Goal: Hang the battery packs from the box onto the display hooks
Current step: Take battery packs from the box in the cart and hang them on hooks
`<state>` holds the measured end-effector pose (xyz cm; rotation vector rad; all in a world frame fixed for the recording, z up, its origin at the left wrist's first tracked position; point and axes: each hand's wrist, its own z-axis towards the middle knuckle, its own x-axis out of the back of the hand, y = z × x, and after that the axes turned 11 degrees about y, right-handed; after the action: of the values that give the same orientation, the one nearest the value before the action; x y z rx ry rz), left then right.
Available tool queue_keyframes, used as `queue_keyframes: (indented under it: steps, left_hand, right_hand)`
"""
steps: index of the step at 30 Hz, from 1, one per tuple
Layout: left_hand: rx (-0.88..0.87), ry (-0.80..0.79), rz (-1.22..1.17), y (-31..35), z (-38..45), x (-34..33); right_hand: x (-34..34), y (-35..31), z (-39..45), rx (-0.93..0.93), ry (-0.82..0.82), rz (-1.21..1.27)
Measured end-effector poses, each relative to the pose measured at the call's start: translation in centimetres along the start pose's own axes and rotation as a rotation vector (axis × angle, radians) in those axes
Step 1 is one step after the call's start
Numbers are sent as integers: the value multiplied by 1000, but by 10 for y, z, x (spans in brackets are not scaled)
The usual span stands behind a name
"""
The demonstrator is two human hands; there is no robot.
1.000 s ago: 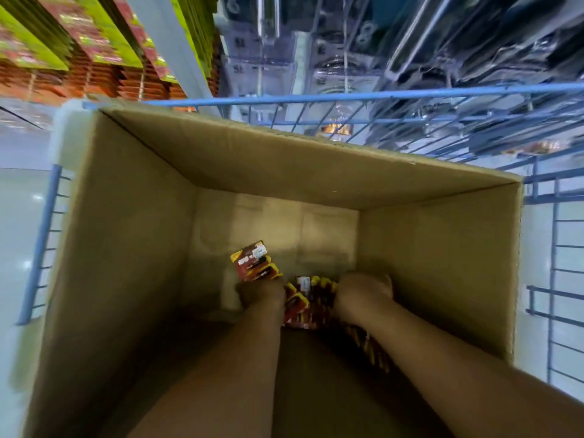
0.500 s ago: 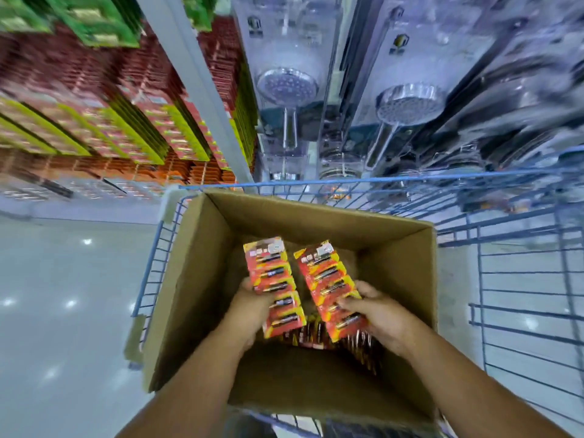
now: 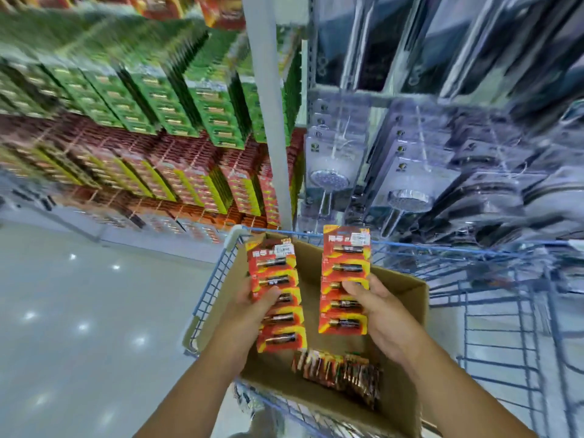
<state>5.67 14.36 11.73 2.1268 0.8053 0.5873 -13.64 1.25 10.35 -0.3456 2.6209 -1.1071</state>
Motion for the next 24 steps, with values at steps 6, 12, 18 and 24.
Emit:
queue_keyframes:
  steps: [6,12,18,24]
  left_hand:
    - [-150,164,-76,48,-20,53]
    - [-304,283,-102,84,-33,137]
    - [-400,343,-179,107,-40,255]
    - [-474,349,-238,129,-41,406]
  right_hand:
    - [-60,-39,-20,132,-34,-66]
    - [-148,-55,-47,215,-104,-77]
    - [-263,-55,-78,284,-150,-90]
    - [-408,-42,-121,380,-205,-99]
